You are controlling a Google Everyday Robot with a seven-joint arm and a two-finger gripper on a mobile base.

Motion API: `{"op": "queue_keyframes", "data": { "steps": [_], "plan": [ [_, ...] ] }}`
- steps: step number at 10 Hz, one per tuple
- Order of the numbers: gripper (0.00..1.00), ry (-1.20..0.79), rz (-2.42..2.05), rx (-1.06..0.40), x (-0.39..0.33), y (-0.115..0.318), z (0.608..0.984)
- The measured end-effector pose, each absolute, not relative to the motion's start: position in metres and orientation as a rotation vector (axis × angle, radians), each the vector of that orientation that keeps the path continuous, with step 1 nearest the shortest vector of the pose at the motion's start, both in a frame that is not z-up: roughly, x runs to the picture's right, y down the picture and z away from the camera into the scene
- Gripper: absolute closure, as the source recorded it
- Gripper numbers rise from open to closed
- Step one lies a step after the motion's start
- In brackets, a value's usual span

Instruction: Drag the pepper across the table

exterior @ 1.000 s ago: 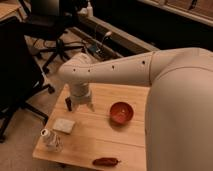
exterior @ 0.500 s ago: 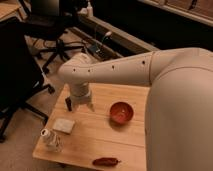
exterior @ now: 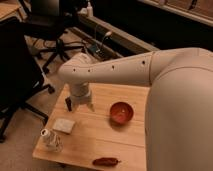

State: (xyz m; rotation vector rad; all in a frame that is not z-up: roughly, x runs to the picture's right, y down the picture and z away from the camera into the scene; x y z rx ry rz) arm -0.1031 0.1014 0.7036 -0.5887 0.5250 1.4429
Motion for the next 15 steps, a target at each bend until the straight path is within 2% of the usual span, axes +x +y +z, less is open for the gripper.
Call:
{"op": "queue_keyframes", "data": {
  "steps": [11,15],
  "plan": [
    [0.35,0.519,1.422,-0.584,-0.1025,0.1004,0.7039],
    [0.35,0.437,1.106,-0.527,-0.1039,0.0925,0.7053]
  ]
}}
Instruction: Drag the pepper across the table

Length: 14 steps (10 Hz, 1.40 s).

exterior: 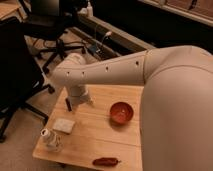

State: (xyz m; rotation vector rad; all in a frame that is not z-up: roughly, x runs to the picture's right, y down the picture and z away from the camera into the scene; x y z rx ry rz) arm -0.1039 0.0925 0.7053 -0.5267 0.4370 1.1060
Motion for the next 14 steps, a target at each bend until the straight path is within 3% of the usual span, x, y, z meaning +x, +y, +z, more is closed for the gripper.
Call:
{"op": "queue_keyframes", "data": {
  "steps": [5,10,14],
  "plan": [
    [0.35,0.268,0.775,-0.480,-0.061,0.066,0.703],
    [0.35,0.265,0.754,-0.608,-0.017,0.133,0.688],
    [0.35,0.264,0.751,-0.609,-0.018,0.133,0.687]
  ]
}}
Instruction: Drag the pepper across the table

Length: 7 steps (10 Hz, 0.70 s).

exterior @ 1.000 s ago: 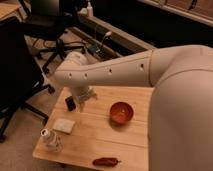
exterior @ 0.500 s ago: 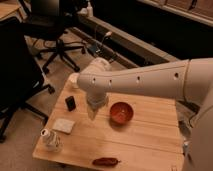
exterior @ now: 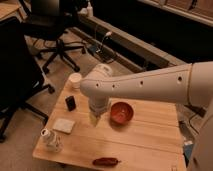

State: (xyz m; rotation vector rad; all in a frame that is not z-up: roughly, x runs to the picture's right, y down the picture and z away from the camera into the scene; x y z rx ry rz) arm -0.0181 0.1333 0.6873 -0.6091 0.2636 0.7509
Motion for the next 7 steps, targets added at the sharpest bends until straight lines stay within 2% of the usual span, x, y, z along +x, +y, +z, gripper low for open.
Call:
{"op": "queue_keyframes", "data": {
  "steps": [7],
  "plan": [
    [0.35,0.214,0.757,-0.588,-0.0220,0.1392,0.6850]
  ]
}}
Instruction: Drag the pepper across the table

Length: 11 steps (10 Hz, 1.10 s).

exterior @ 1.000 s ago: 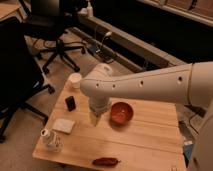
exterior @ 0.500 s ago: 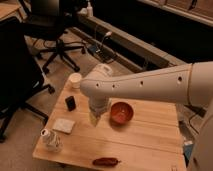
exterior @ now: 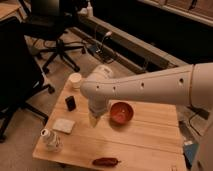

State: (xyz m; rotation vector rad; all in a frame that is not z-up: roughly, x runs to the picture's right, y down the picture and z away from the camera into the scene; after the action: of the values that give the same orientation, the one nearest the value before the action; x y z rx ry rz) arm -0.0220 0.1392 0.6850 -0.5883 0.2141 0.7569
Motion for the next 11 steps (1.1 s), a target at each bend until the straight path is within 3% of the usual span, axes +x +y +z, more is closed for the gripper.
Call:
{"op": "queue_keyframes", "data": {
  "steps": [6,11],
  "plan": [
    [0.35,0.110,0.597,-0.556,0.005,0.227,0.665],
    [0.35,0.011,0.390,-0.543,0.005,0.300,0.687]
  ]
}}
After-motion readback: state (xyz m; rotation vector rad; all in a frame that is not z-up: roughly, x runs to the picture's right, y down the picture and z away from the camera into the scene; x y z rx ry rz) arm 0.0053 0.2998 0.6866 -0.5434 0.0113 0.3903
